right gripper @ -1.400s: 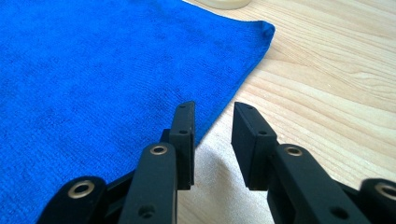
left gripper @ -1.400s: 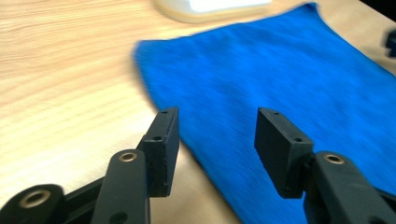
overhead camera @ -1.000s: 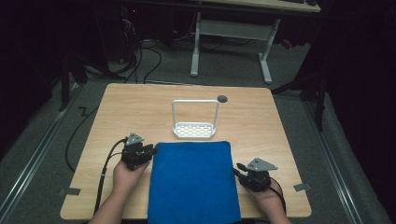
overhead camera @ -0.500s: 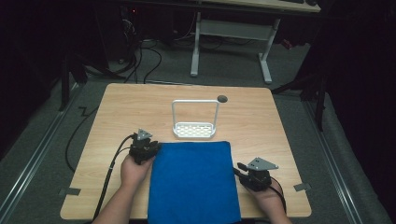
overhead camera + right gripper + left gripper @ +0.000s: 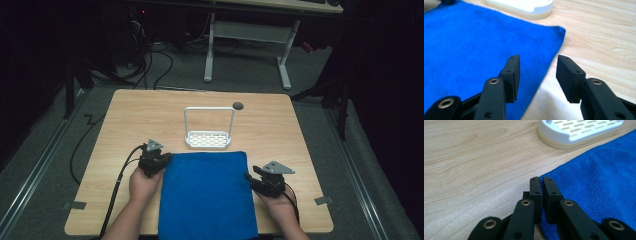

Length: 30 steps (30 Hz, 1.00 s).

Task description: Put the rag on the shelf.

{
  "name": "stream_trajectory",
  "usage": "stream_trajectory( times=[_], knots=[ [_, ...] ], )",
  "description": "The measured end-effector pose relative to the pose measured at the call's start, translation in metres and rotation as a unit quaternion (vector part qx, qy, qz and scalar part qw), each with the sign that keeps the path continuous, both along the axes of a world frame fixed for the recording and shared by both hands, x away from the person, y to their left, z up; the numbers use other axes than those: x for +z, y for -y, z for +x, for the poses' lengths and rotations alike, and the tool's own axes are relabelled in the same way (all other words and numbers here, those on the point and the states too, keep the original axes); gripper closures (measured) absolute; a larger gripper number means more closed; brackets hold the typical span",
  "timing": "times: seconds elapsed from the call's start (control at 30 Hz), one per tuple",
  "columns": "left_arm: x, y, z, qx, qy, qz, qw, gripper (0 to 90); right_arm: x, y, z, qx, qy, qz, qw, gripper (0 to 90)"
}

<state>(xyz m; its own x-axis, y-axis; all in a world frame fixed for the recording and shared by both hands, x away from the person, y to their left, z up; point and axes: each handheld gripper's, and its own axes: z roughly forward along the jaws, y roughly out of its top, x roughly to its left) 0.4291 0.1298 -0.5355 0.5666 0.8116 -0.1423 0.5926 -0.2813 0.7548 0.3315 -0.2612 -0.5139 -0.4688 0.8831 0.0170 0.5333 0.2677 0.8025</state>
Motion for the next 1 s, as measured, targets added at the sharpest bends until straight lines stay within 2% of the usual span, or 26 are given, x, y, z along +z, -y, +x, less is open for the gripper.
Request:
stream_trajectory(
  times=[0.03,0.1,0.17,0.23,0.27,0.33,0.37,0.4,0.43,0.63,0.7,0.73,0.8,0.93,1.0],
  knots=[
    [0.0,0.0,0.0,-0.001,0.001,0.001,1.0,86.7,0.0,0.0,0.0,0.0,0.0,0.0,1.0,54.3],
    [0.0,0.0,0.0,-0.002,0.002,0.003,1.0,86.7,0.001,-0.005,0.007,-0.005,0.004,-0.017,0.9998,53.8],
    [0.0,0.0,0.0,-0.001,0.0,0.0,1.0,86.7,0.001,-0.007,0.016,-0.011,0.004,-0.014,0.9998,53.6],
    [0.0,0.0,0.0,-0.001,-0.003,-0.003,1.0,86.7,0.0,-0.008,0.027,-0.024,-0.001,-0.022,0.9995,53.6],
    [0.0,0.0,0.0,-0.001,-0.003,-0.004,1.0,86.6,-0.001,-0.008,0.04,-0.033,-0.009,-0.017,0.9993,54.1],
    [0.0,-0.001,0.001,-0.001,-0.003,-0.007,1.0,86.6,-0.001,-0.008,0.045,-0.035,-0.013,-0.017,0.9992,54.1],
    [0.0,-0.001,0.001,-0.001,-0.004,-0.008,1.0,86.5,-0.003,-0.009,0.057,-0.041,-0.024,-0.014,0.9988,54.3],
    [0.0,-0.001,0.001,-0.001,-0.004,-0.008,1.0,86.5,-0.004,-0.009,0.063,-0.044,-0.029,-0.015,0.9985,54.3],
    [0.0,-0.001,0.001,-0.001,-0.005,-0.009,0.9999,86.5,-0.004,-0.009,0.063,-0.044,-0.029,-0.015,0.9985,54.3],
    [0.0,-0.002,0.001,-0.001,-0.006,-0.011,0.9999,86.3,-0.011,-0.015,0.087,-0.048,-0.049,-0.019,0.9974,58.5],
    [0.0,-0.002,0.001,-0.001,-0.006,-0.011,0.9999,86.3,-0.012,-0.015,0.088,-0.049,-0.052,-0.019,0.9972,59.2],
    [0.0,-0.002,0.001,-0.001,-0.006,-0.011,0.9999,86.3,-0.015,-0.016,0.088,-0.047,-0.056,-0.023,0.997,62.7],
    [0.0,-0.002,0.001,-0.002,-0.006,-0.01,0.9999,86.3,-0.015,-0.016,0.088,-0.047,-0.053,-0.027,0.9971,63.2],
    [0.0,-0.002,0.001,-0.003,-0.006,-0.009,0.9999,86.3,-0.015,-0.017,0.087,-0.044,-0.051,-0.033,0.9972,73.4],
    [0.0,-0.002,0.001,-0.003,-0.006,-0.009,0.9999,86.3,-0.015,-0.017,0.087,-0.041,-0.053,-0.029,0.9973,83.0]
  ],
)
